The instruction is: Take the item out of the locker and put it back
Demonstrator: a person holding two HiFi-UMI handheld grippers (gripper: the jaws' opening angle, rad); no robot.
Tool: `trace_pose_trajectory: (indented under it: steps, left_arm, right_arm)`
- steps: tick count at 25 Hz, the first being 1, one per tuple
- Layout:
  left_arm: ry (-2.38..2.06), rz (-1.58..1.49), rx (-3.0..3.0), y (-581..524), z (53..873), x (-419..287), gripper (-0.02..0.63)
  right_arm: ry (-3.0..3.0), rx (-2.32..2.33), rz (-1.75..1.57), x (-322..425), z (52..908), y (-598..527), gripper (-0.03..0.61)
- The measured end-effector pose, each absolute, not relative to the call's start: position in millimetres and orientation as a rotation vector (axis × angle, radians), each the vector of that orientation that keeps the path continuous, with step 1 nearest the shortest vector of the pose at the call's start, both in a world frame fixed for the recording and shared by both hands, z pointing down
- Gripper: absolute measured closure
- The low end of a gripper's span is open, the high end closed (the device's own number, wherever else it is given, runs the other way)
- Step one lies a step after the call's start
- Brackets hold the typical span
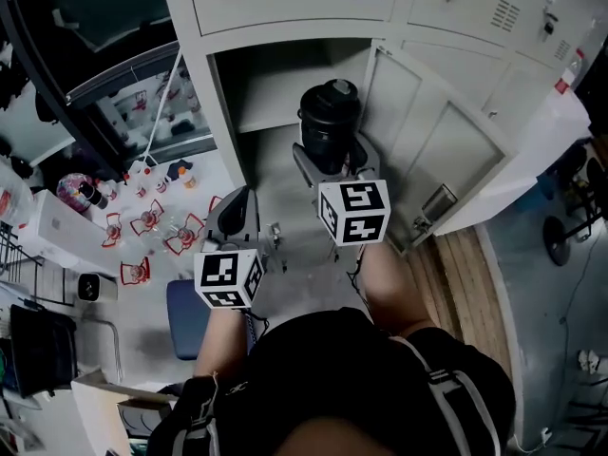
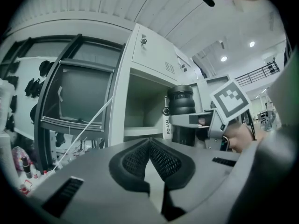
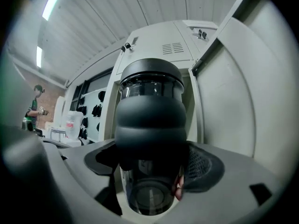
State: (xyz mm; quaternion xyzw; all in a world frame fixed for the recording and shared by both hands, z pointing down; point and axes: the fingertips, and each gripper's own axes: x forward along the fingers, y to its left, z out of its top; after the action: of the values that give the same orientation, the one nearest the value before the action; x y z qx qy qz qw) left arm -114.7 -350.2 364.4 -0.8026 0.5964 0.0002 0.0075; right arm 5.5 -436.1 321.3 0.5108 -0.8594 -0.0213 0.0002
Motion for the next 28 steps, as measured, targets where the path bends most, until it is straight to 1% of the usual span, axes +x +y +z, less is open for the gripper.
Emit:
trace_pose_trajectory:
  steps: [5,15,22,28]
  left_arm:
    - [1.851,0.002,-2.524,-345.8,366.8,-109.7,0.601]
    - [1.832,-0.018,-2.540,-331.7,372.3,-112.4,0.601]
    - [1.839,-0.019,-2.540,-326.0,374.5,-116.1,0.601]
    - [1.853,-0.014,-2.536,-325.2,376.1,-118.0,0.601]
  right_arm:
    - [-2.710,1.584,-0.085,7.2,346.2,-410.1,0.158]
    - [-2.688,1.568,0.009,10.3,392.0,-379.8,0.158]
    - [-2.684,1.568,0.042,7.9,399.3,-375.2,0.158]
    - [-2.696,1.558,0.011,4.3,388.6,-378.5,0.158]
